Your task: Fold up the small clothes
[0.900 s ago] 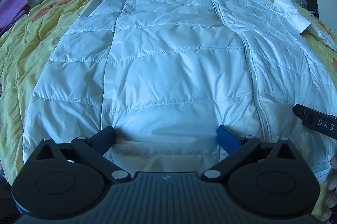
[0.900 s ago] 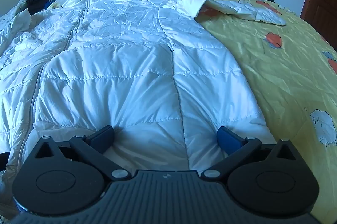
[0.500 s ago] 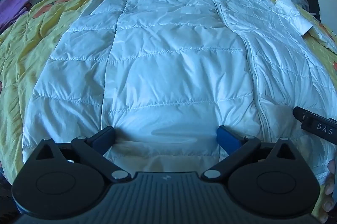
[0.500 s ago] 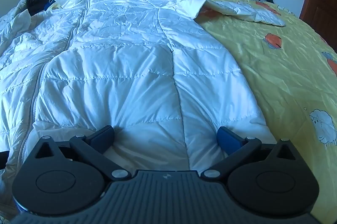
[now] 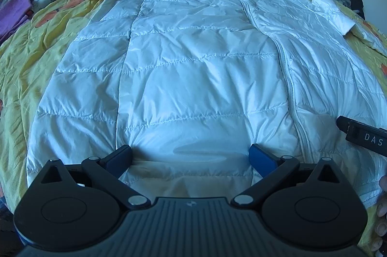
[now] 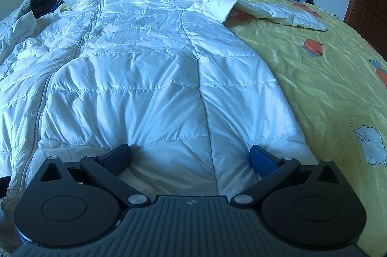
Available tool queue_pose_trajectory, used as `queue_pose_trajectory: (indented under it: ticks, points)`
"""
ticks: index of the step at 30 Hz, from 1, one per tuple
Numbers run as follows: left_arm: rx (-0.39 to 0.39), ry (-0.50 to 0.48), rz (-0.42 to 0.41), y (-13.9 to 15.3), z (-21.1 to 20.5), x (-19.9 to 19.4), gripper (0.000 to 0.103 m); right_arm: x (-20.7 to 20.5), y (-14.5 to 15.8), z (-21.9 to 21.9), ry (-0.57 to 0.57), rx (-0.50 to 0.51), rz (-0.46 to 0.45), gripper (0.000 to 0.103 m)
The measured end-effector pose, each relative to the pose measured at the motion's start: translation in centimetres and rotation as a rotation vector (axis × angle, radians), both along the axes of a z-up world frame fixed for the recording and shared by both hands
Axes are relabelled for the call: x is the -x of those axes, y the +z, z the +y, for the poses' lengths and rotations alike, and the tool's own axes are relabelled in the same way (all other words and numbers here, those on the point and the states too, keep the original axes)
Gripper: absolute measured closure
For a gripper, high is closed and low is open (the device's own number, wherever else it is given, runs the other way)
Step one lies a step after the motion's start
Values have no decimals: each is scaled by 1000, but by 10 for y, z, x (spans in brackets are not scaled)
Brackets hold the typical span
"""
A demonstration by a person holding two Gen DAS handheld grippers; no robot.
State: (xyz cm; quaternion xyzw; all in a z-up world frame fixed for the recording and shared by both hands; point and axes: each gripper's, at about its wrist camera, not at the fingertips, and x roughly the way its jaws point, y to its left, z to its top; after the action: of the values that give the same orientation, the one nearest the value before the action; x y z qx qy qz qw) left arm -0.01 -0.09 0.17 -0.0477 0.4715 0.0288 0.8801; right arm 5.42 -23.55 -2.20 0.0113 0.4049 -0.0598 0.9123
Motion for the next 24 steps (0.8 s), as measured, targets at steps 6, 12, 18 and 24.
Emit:
queue_pose_trajectory:
  ticks: [6,12,18,24]
  points:
    - [0,-2,0,0,1,0,0,0,0,0,0,0,-1,0]
    - [1,0,0,0,0,0,0,0,0,0,0,0,-2,0]
    - [-10,-5,2,-1,1,1,0,1,-1,1,1,1,-4,0]
    - [-26,-15,-10,-3,1,1,0,1,-1,0,0,2,-6,0]
